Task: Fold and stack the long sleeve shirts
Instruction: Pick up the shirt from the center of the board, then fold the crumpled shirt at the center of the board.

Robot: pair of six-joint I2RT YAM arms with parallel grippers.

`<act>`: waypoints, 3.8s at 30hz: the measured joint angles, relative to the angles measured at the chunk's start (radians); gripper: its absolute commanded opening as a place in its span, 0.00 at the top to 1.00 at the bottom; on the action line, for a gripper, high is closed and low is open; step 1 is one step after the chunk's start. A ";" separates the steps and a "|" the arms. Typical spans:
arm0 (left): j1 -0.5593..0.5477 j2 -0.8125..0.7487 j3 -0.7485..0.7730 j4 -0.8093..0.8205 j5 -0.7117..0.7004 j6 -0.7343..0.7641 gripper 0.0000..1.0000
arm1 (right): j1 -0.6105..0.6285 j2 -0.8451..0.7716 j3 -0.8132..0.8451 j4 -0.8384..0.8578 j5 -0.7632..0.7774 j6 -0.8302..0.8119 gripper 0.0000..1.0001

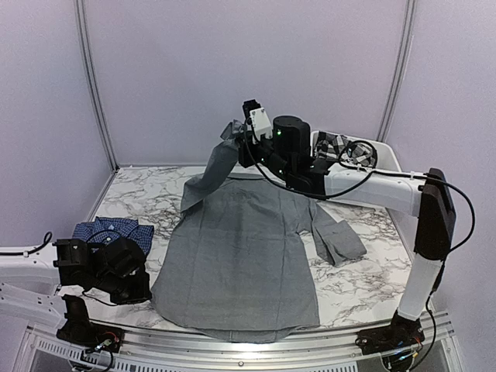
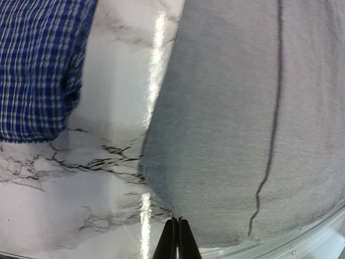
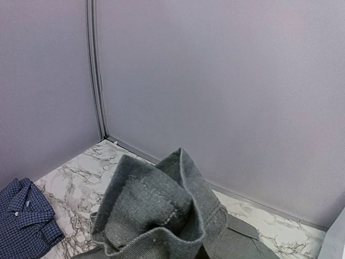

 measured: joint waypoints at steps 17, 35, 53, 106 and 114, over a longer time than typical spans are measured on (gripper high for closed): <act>-0.019 0.210 0.291 0.101 0.191 0.450 1.00 | -0.122 0.010 0.118 -0.009 0.104 -0.172 1.00; -0.024 0.424 0.377 0.159 0.472 0.670 1.00 | -0.136 -0.147 -0.045 -0.057 0.253 -0.224 1.00; -0.027 0.564 0.423 0.212 0.566 0.734 1.00 | -0.136 -0.180 -0.100 -0.136 0.301 -0.223 1.00; 0.346 0.592 0.430 0.389 0.462 0.594 0.36 | 0.151 -0.261 -0.401 -0.404 -0.284 0.118 0.25; 0.340 0.633 0.430 0.440 0.563 0.589 0.40 | 0.114 -0.306 -0.415 -0.406 -0.283 0.116 0.33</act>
